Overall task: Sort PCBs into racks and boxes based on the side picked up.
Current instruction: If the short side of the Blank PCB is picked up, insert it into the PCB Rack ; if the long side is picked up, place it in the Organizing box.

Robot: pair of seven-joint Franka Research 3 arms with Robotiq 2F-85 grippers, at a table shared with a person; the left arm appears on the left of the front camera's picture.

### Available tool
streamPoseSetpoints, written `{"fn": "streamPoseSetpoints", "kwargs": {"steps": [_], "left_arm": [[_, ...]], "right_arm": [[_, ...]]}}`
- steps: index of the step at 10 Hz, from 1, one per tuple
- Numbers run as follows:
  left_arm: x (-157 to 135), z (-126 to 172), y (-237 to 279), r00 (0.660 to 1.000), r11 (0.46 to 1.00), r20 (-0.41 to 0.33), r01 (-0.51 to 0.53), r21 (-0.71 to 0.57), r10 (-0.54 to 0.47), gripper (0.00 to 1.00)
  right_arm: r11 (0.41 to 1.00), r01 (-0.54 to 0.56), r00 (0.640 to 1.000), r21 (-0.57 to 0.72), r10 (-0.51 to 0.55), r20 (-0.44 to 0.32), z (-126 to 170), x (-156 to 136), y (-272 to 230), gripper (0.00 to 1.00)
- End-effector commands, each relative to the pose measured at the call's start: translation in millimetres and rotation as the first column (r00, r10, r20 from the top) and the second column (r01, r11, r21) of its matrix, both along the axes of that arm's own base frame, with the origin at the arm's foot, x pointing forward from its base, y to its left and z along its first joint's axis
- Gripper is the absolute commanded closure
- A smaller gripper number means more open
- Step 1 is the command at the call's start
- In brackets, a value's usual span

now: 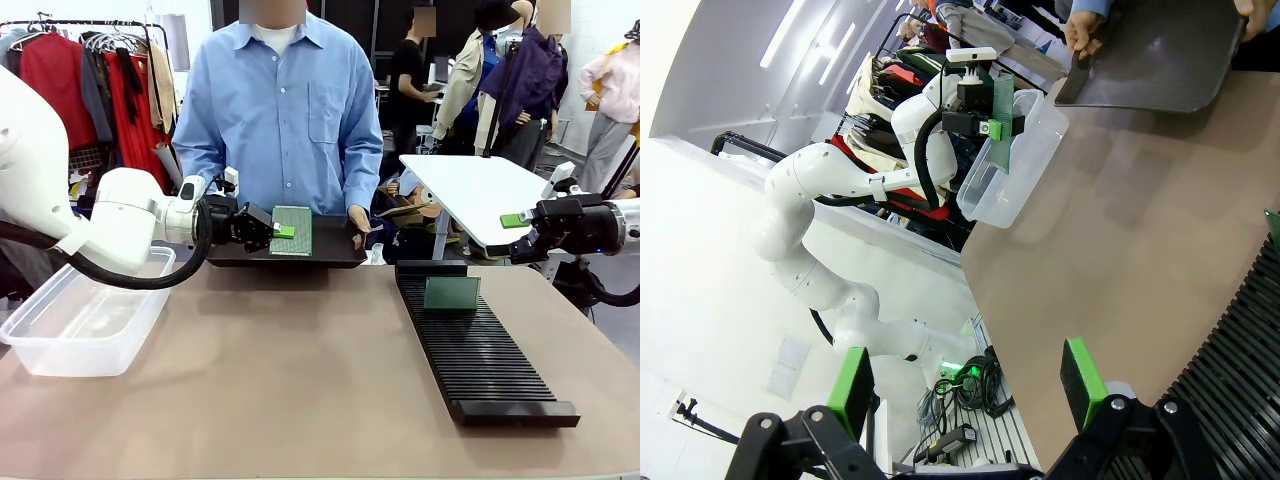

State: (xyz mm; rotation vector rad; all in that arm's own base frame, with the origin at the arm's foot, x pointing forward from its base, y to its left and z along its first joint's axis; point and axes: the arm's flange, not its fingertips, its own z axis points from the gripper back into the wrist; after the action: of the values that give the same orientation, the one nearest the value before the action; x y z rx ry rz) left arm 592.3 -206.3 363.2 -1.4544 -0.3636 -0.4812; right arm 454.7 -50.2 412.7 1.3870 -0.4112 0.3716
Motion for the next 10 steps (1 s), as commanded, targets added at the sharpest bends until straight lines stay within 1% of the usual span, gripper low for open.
{"fn": "streamPoseSetpoints", "kwargs": {"steps": [1, 6, 8, 10], "left_arm": [[-0.1, 1.1, -0.4, 1.0, 1.0, 0.007, 0.002, -0.003, -0.002, 1.0], [0.0, 0.0, 0.0, 1.0, 1.0, 0.0, 0.0, 0.0, 0.0, 1.0], [-9.6, 18.1, 26.3, 1.0, 0.999, -0.013, 0.014, 0.031, -0.013, 1.0], [-22.1, 37.4, 59.3, 0.998, 0.997, -0.036, 0.049, 0.061, -0.047, 1.0]], "right_arm": [[1.0, -0.001, 1.0, -0.01, 0.001, 0.014, 2.4, 2.2, -2.0, 0.0], [1.0, -0.001, 1.0, -0.01, 0.001, 0.014, 2.4, 2.2, -2.0, 0.0], [1.0, -0.001, 1.0, -0.01, 0.001, 0.014, 2.4, 2.2, -2.0, 0.0], [1.0, -0.001, 1.0, -0.01, 0.001, 0.014, 2.4, 2.2, -2.0, 0.0]]}}
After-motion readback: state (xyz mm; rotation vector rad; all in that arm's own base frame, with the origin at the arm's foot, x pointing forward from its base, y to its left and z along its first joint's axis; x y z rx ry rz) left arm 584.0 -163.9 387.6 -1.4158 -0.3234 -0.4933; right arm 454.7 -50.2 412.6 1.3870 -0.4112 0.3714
